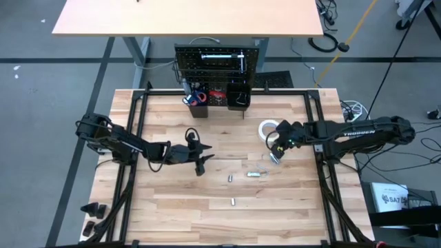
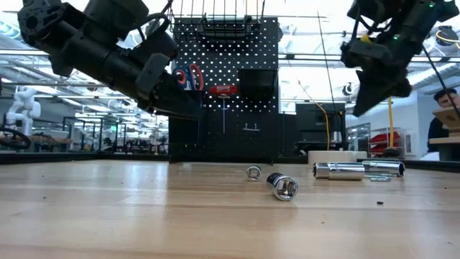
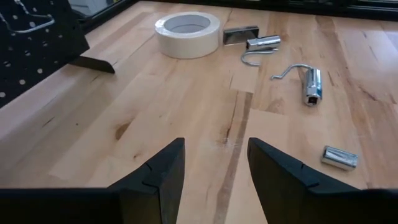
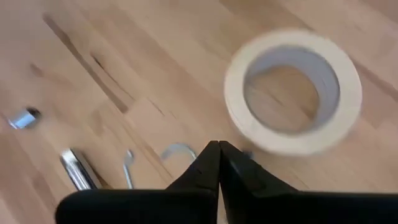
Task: Hang tools onto peg board
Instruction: Put the black rectangular tool into the right black bin on the peg board
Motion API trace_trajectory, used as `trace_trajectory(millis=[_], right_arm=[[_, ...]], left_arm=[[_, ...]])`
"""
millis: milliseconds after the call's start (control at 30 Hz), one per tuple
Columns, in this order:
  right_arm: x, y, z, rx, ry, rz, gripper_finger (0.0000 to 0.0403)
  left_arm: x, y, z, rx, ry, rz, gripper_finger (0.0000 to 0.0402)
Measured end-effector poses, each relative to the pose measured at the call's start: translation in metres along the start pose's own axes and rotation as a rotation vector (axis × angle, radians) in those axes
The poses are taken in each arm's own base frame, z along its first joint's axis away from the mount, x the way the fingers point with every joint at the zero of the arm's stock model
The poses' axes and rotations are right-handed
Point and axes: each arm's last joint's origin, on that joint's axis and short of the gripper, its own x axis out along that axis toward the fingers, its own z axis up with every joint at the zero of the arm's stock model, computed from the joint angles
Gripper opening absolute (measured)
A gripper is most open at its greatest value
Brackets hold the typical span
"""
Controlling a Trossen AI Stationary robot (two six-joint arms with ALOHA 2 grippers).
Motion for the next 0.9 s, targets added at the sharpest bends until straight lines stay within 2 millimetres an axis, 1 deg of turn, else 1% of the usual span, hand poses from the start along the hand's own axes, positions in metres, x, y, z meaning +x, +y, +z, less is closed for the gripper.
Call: trace_trajectory(millis=[67,167,400,533,600,700,900], right_arm=[[0.0,-0.001,-0.003,-0.009,0.026,-0.017,0.0013],[0.0,-0.002,-0.005,0.049,0.046,-0.035,0.0044],[0.012,-0.003,-0.011,0.107,0.147,-0.105,0.0159],[0.024,0.001,-0.014,0.092,0.192,-0.139,0.0205],[0.029,0.002,-0.015,0.084,0.214,-0.159,0.0217],[0.035,0.003,-0.017,0.075,0.258,-0.166,0.022],[0.044,0.004,-0.02,0.033,0.29,-0.197,0.0198]], left_arm=[[0.001,0.001,0.0,0.015,0.0,0.004,0.0176],[0.001,0.003,0.0,0.018,0.0,0.008,0.0176],[0.001,0.003,0.0,0.02,0.006,0.005,0.0176],[0.001,0.003,0.0,0.023,0.007,0.005,0.0176],[0.001,0.003,0.0,0.037,0.007,0.005,0.0176],[0.001,0.003,0.0,0.039,0.008,0.005,0.0176],[0.001,0.003,0.0,0.039,0.009,0.004,0.0176]])
